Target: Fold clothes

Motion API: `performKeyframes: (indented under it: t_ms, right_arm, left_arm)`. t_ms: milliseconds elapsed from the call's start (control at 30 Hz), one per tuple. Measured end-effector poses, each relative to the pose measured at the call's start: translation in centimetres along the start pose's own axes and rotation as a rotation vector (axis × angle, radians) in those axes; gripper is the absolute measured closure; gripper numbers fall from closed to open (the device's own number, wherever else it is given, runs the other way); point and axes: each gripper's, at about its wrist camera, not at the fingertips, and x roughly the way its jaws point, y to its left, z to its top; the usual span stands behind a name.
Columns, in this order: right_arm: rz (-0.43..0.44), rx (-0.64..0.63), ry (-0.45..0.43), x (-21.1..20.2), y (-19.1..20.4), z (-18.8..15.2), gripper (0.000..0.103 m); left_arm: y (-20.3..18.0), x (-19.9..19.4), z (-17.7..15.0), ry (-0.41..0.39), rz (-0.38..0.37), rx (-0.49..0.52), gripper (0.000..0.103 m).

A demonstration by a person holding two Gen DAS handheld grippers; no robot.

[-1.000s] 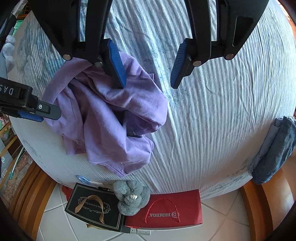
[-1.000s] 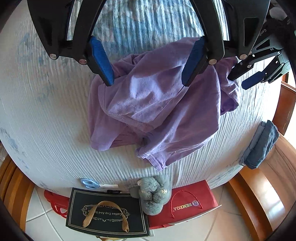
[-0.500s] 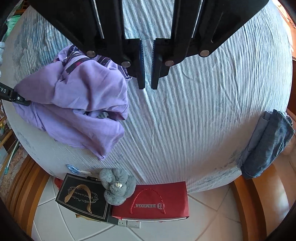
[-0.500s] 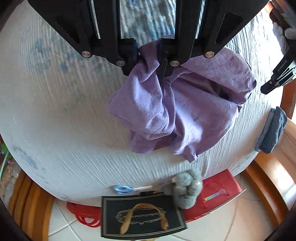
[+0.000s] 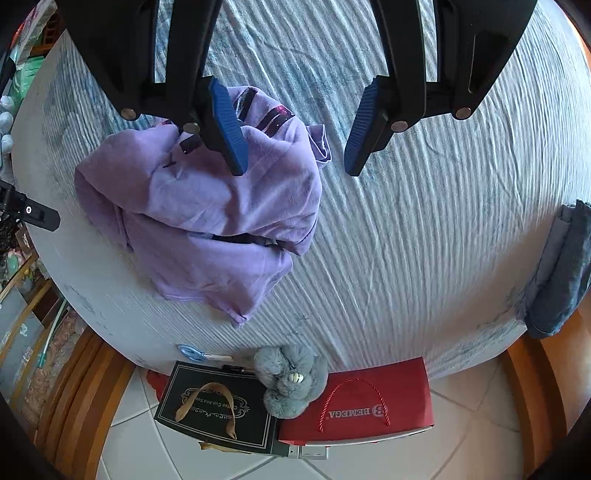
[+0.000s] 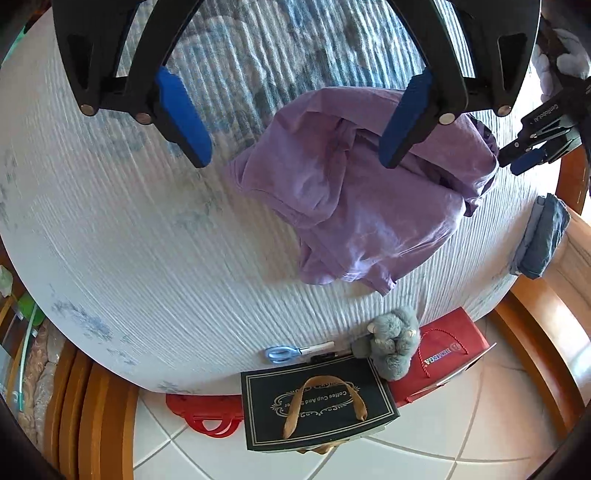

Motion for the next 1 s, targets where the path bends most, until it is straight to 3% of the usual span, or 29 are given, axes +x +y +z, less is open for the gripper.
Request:
performKeyframes:
  t_ms: [300,367,400,467,567,700,767,833,867,900,933,1000]
  right_arm:
    - [0.029,-0.060,0.097,4.8,2.0,0.6,0.010]
    - [0.028,-0.068,0.142,6.5,2.4,0.4,0.011]
    - [0.026,-0.072,0.170,7.5,2.5,0.2,0.028]
    - [0.022,-0.070,0.232,9.1,2.6,-0.4,0.070]
    - [0.035,-0.085,0.174,7.7,2.6,0.3,0.092]
    - [0.022,-0.028,-0.089,0.6,0.8,4.3,0.093]
    - [-0.025,0.010,-0.244,-4.2,-0.5,6.3,0.097]
    - [-0.110,0.053,-0.368,-8.5,-2.4,7.5,0.100]
    - [-0.143,0.085,-0.389,-10.0,-3.9,7.5,0.100]
    - [-0.176,0.117,-0.411,-11.4,-5.4,7.6,0.100]
    - [-0.208,0.148,-0.429,-12.7,-6.9,7.5,0.100]
    - [-0.238,0.173,-0.371,-12.8,-9.7,6.7,0.099]
  left_arm:
    - [0.3,3.8,-0.4,0.061,-0.030,-0.015,0.048]
    - [0.0,4.2,-0.3,0.059,-0.051,-0.005,0.059]
    - [-0.1,4.4,-0.2,0.058,-0.060,-0.001,0.080]
    - [-0.3,4.2,0.1,0.050,-0.063,0.004,0.090]
    - [-0.2,2.4,1.6,-0.007,-0.027,0.026,0.096]
    - [1.0,-3.3,5.8,-0.167,0.002,0.015,0.099]
    - [1.1,-5.2,7.1,-0.201,-0.012,0.013,0.099]
    - [1.0,-6.3,7.5,-0.218,-0.032,0.013,0.097]
    - [1.0,-6.9,7.7,-0.226,-0.043,0.014,0.096]
    - [0.9,-7.4,7.9,-0.235,-0.053,0.014,0.085]
    - [0.9,-8.0,8.1,-0.243,-0.063,0.014,0.062]
    - [0.9,-8.2,7.9,-0.245,-0.080,0.014,0.039]
